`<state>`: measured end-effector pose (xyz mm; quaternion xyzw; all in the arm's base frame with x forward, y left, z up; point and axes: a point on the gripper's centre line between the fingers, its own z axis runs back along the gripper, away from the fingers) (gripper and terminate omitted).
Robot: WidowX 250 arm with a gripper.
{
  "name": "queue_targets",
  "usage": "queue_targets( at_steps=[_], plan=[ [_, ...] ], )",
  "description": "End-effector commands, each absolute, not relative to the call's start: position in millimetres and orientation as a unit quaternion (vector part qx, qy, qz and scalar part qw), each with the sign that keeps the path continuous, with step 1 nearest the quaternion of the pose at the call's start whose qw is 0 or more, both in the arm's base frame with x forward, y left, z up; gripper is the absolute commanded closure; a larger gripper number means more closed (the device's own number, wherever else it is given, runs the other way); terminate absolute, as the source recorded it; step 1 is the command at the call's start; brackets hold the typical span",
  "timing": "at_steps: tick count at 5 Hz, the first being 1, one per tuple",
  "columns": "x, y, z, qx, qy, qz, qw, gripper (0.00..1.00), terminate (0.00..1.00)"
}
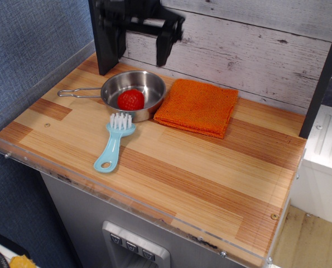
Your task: Put the strawberry into the pot
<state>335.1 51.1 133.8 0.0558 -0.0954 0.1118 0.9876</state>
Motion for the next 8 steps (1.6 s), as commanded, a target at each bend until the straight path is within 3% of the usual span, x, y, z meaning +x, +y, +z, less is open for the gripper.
queue_targets(
  at_steps=[1, 3, 7, 8],
  plan=[
    [334, -21, 145, -0.006, -0.134, 0.041, 0.99, 0.0, 0.0],
    [332, -65, 152, -0.012, -0.145, -0.022, 0.989, 0.0, 0.0],
    [317, -70, 155, -0.005, -0.129, -0.053, 0.99, 0.0, 0.0],
    [317, -70, 155, -0.005, -0.129, -0.053, 0.99, 0.0, 1.0]
  ],
)
